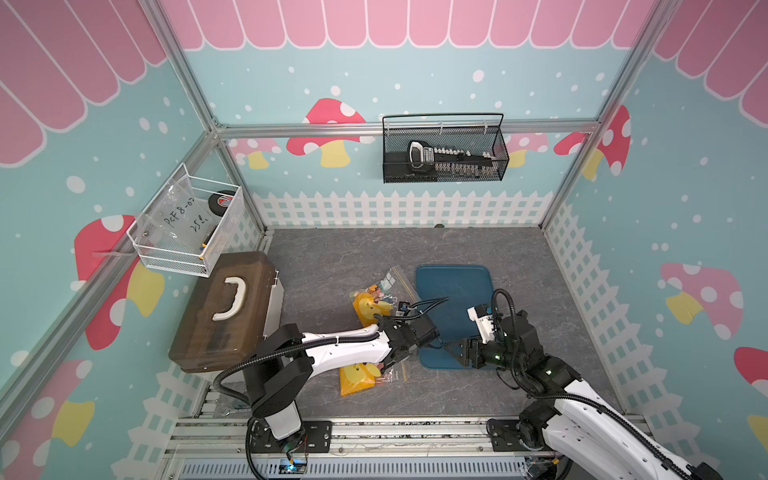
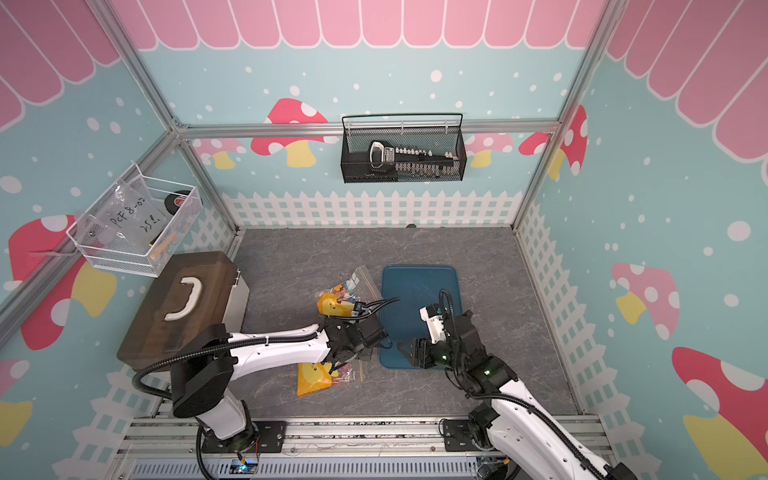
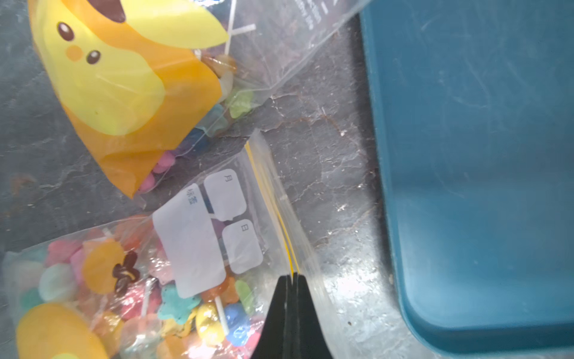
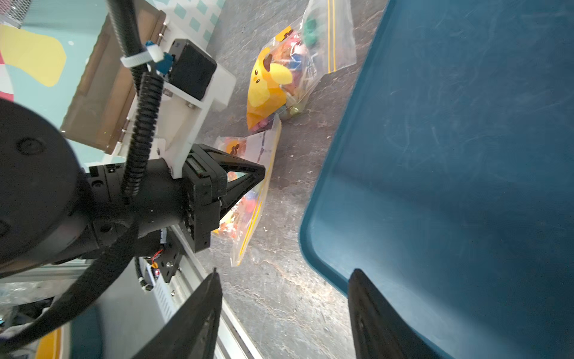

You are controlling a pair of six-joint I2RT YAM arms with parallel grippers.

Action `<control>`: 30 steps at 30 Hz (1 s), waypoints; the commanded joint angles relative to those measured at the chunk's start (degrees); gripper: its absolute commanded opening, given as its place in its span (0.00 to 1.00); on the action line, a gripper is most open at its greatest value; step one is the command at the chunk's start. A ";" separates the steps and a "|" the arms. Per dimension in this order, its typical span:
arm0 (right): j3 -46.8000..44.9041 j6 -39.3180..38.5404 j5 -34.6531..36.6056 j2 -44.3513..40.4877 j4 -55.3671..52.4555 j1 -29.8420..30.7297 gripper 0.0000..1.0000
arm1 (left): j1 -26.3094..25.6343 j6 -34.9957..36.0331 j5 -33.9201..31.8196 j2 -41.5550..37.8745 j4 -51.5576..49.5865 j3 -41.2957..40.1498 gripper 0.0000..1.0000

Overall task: Pour candies out of the ziploc bag
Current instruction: Open the ziploc bag at the center of the board.

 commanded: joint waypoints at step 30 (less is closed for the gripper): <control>11.11 5.08 -5.32 42.14 25.27 11.12 0.52 | 2.61 -0.82 3.11 -8.02 9.22 -9.00 0.00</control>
